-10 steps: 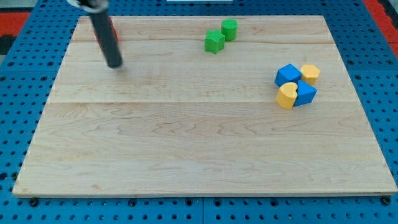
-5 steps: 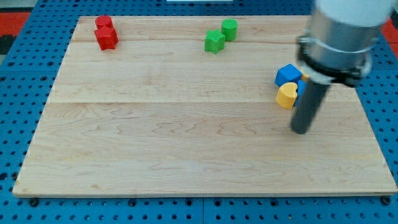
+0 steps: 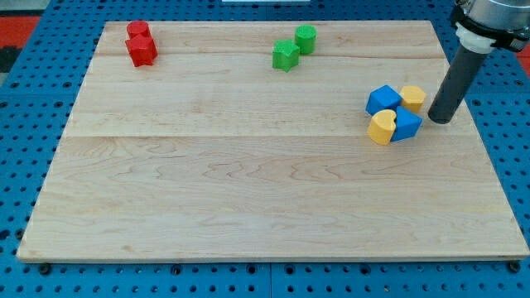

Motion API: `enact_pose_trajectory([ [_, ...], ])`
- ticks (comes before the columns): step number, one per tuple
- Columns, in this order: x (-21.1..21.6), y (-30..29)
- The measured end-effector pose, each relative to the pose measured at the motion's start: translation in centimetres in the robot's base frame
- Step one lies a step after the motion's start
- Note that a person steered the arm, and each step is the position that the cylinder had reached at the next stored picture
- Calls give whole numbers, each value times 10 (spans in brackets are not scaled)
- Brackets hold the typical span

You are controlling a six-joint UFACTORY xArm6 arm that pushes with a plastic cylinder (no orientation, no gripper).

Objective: Move the blue cube towards right side of red star

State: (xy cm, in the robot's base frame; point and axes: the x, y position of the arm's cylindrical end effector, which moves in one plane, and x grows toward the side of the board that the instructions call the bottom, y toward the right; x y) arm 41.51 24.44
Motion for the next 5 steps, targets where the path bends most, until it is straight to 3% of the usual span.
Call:
enact_pose_trajectory([
  [4, -14, -10],
  [5, -14, -62],
])
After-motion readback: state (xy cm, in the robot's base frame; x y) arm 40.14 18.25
